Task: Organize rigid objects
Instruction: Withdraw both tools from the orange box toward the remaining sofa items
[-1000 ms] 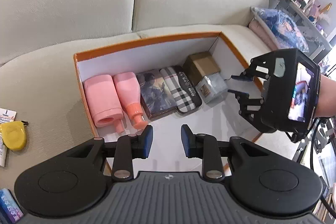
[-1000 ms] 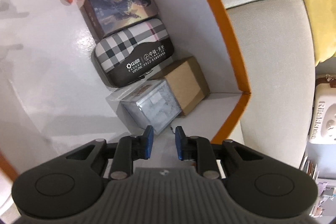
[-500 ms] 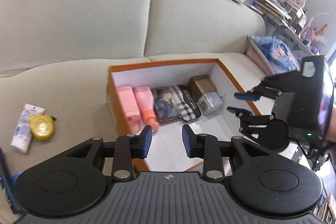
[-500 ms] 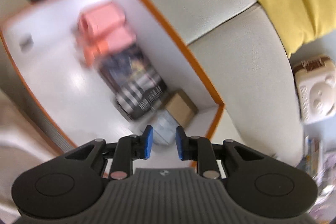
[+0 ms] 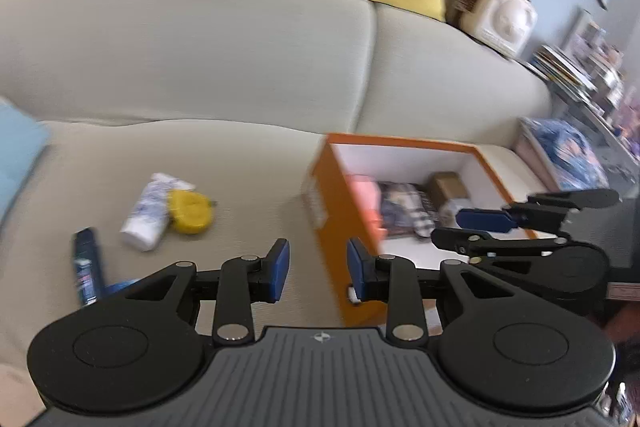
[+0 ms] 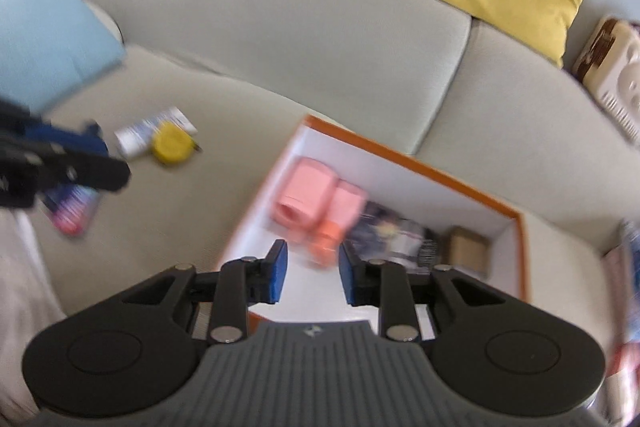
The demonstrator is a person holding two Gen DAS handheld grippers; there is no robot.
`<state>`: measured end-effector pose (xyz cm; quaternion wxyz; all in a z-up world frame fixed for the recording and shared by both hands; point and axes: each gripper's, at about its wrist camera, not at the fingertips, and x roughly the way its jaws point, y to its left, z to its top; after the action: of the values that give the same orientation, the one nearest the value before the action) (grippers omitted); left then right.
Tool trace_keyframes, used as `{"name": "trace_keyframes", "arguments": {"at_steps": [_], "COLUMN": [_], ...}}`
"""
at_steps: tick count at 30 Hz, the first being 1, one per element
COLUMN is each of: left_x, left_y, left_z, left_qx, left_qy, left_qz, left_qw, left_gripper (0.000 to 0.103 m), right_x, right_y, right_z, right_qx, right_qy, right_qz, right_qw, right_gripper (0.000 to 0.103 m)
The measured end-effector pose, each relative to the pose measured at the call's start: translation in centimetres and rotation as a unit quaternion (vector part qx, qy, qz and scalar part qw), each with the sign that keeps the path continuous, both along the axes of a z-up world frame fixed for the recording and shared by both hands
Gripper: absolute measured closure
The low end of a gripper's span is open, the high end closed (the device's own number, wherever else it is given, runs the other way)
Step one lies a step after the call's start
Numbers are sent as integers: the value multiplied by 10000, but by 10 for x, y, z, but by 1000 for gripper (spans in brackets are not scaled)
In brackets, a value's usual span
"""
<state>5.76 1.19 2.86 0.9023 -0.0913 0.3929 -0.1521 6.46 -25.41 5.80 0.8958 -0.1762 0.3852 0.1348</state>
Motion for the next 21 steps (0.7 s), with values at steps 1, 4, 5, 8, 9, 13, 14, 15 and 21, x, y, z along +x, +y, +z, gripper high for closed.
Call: {"name": "trace_keyframes", "arguments": {"at_steps": [1,4,5,8,9,13,14,15,21], "left_x": [-2,-3,-2,1,3,13,14,16,31], "left_y": [8,31,39,67,76,111,119,126,148], "left_z": [-2,-14,-19,-33,-38,-58,-63,-68,-92], "left_qx": [6,-55,-95,-215,-251,-207,-182,-167,-315], "left_qy": [15,189,263,460,546,1006,1085,1167,1576], "left_qz": [129,495,622,1023,1182,1641,1714,1783,1877], "left_qw": [9999,9986,9977,9935,9912,9811,9790,9769,9690], "left_gripper": [65,64,64,52,46,46,46,46,46], "right_x": [-4,-12,-13,-17,-18,-17,-15,-12,11], "right_y": [6,26,34,53,62,94,101,108,138], "right_z": [2,6,5,1,-4,-23,-29,-37,-73], "right_qx": [148,688,896,1445,1568,1586,1581,1587,1665], "right_qy": [9,-5,2,68,93,283,380,510,1251], "right_qz": [-18,-34,-52,-68,-45,175,226,241,321], "right_qw": [9999,9976,9960,9895,9876,9868,9864,9857,9776], "right_gripper": [75,71,65,53,52,51,51,51,55]}}
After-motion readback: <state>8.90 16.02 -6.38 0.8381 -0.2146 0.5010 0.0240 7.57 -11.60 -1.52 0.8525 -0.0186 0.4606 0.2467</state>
